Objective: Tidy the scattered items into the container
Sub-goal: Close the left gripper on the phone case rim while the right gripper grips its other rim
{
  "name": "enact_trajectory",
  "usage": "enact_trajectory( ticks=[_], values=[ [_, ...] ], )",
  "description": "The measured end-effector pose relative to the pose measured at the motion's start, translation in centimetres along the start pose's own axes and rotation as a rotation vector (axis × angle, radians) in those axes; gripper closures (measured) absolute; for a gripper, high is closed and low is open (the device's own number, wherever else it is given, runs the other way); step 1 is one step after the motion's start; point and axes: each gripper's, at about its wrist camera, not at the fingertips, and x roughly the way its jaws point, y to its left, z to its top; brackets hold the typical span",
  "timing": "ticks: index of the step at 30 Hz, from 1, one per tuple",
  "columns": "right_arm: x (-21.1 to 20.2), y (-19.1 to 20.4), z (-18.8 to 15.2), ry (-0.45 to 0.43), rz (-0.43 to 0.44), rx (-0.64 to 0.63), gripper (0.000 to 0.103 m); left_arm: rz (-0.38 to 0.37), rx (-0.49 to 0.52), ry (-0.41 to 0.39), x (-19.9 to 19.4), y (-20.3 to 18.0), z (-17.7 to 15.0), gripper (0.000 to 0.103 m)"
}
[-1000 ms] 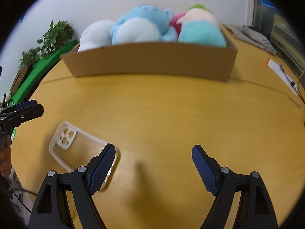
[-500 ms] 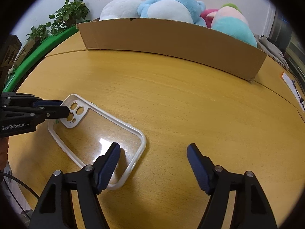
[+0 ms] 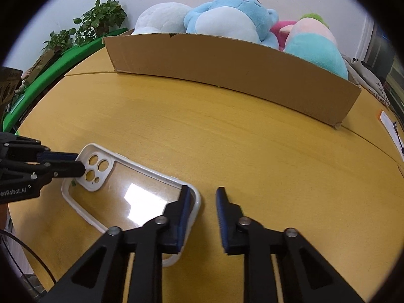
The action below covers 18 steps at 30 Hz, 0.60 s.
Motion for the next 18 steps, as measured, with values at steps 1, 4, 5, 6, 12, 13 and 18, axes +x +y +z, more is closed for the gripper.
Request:
enact_trajectory(
  ticks=[1, 4, 5, 6, 12, 13, 18],
  values=[
    [0.1, -0.1, 0.1, -0.001, -0.006, -0.007, 0.093, -0.005, 0.000, 0.000, 0.0, -0.1, 0.0, 0.085],
    [0.1, -0.6, 0.0, -0.017, -0.014, -0.017, 0.093, 0.015, 0.023, -0.006, 0.2, -0.8, 0.1, 0.086],
    [0.1, -0.8, 0.0, -0.022, -0.009, -0.016, 0.093, 0.022, 0.029, -0.008, 0.3, -1.1, 0.1, 0.087],
    [0.0, -1.0, -0.1, -0.024, -0.010, -0.017, 0.093, 0.024, 0.034, -0.008, 0.4, -1.3, 0.2, 0.091],
    [-1.7, -2.3, -1.0, -0.032, -0.032, 0.026, 0.063, 0.017, 0.011, -0.010, 0.5, -1.2, 0.3, 0.092],
    [-1.8, -2.6, -1.3, -0.023, -0.032, 0.040, 0.061, 0.009, 0.006, -0.011, 0.5, -1.1, 0.2, 0.094],
    [-1.8, -1.4, -2.9, 0.018, -0.031, 0.029, 0.061, -0.003, -0.004, -0.011, 0.5, -1.1, 0.2, 0.094]
  ],
)
